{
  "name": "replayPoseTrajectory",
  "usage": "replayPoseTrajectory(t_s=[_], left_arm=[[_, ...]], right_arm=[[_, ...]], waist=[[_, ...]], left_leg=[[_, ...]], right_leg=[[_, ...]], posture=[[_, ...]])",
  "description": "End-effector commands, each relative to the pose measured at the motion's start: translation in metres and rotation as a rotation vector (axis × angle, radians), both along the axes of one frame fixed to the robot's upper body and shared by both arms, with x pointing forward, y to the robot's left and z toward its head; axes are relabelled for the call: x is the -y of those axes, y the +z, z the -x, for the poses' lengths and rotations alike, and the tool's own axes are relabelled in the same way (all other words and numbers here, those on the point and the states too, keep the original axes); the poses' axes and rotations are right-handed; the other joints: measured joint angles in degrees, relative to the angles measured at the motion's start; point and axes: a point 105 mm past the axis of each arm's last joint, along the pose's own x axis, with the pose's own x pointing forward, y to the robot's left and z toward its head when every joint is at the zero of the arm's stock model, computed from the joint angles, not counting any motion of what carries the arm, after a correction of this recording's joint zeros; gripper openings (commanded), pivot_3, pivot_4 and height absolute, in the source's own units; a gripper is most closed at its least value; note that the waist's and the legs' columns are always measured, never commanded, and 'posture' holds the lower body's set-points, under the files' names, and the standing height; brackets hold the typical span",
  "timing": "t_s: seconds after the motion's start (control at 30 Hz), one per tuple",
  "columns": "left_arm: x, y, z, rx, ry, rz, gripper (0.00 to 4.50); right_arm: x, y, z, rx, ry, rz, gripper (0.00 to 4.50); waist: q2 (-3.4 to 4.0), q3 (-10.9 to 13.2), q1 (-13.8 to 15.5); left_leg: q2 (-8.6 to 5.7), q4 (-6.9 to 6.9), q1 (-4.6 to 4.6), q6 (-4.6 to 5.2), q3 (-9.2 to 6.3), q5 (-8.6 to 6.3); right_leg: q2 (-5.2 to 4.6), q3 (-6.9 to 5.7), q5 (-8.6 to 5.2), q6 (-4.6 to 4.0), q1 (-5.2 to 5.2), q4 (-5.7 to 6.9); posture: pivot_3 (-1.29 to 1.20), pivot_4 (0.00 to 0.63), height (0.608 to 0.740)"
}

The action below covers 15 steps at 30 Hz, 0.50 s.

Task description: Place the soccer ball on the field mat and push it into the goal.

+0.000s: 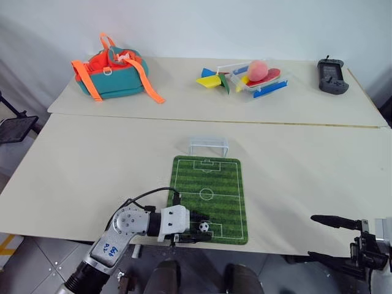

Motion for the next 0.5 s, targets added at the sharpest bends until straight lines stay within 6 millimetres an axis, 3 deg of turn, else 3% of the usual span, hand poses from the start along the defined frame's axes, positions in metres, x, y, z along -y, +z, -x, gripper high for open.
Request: replayPoseTrajectory(t_s=[0.03,0.1,0.47,0.5], left_arm=[[0.002,0.003,0.008,-0.014,-0.044,0.015,3.77],[0.003,0.008,0.008,0.004,-0.045,0.03,4.36],[0.001,0.026,-0.007,0.094,-0.033,0.083,4.36],[0.001,0.029,-0.008,0.105,-0.029,0.092,4.18]], right_arm=[[0.004,0.005,-0.002,0.016,-0.008,0.014,4.5],[0.005,0.005,-0.002,0.016,-0.011,0.018,4.5],[0.005,0.004,-0.011,0.026,-0.022,0.029,4.5],[0.005,0.004,-0.011,0.027,-0.025,0.03,4.5]], waist=[[0.0,0.0,-0.02],[0.0,0.0,-0.02],[0.0,0.0,-0.06],[0.0,0.0,-0.05]], left_leg=[[0.0,0.0,0.0,0.0,0.0,0.0],[0.0,0.0,0.0,0.0,0.0,0.0],[0.0,0.06,-0.01,0.0,0.01,0.0],[0.0,0.06,-0.01,0.0,0.01,0.0]], right_leg=[[0.0,0.0,0.0,0.0,0.0,0.0],[0.0,0.0,0.0,0.01,0.0,0.0],[0.01,0.01,0.01,0.0,0.0,0.02],[0.01,0.01,0.01,0.0,0.0,0.03]], posture=[[0.0,0.15,0.74],[0.0,0.15,0.74],[0.0,0.15,0.74],[0.0,0.15,0.74]])
